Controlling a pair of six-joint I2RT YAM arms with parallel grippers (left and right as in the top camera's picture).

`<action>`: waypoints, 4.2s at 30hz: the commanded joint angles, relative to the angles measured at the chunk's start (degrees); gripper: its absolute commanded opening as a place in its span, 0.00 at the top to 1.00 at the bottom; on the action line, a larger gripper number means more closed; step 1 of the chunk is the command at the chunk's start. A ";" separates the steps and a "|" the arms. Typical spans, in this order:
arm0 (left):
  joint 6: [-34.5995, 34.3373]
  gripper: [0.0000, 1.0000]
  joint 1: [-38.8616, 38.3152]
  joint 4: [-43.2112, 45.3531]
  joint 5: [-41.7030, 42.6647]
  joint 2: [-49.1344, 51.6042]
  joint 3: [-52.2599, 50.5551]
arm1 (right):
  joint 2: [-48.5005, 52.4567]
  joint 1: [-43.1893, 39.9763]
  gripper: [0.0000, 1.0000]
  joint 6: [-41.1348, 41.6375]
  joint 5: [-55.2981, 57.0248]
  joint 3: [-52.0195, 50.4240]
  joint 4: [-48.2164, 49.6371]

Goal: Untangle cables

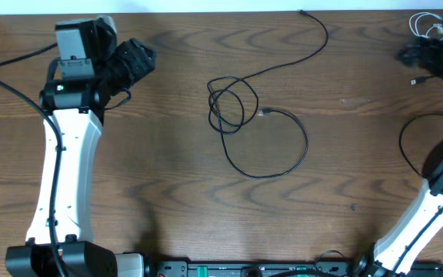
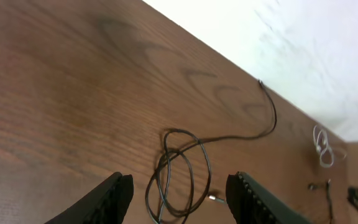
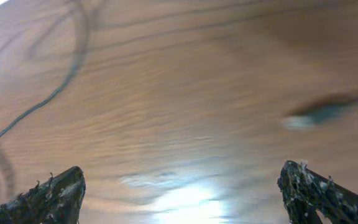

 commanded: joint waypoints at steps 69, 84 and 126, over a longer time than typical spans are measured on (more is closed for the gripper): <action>5.88 0.45 5.77 -13.42 -19.58 -0.20 -0.02 | 14.64 57.33 0.89 24.50 11.69 0.42 15.74; 6.19 0.46 3.63 -13.35 -10.64 0.68 -0.07 | -1.97 50.56 0.99 19.71 -4.72 2.56 15.82; 2.54 0.39 -20.24 15.30 21.31 17.62 -0.11 | -23.34 30.97 0.99 18.25 -8.81 2.51 3.17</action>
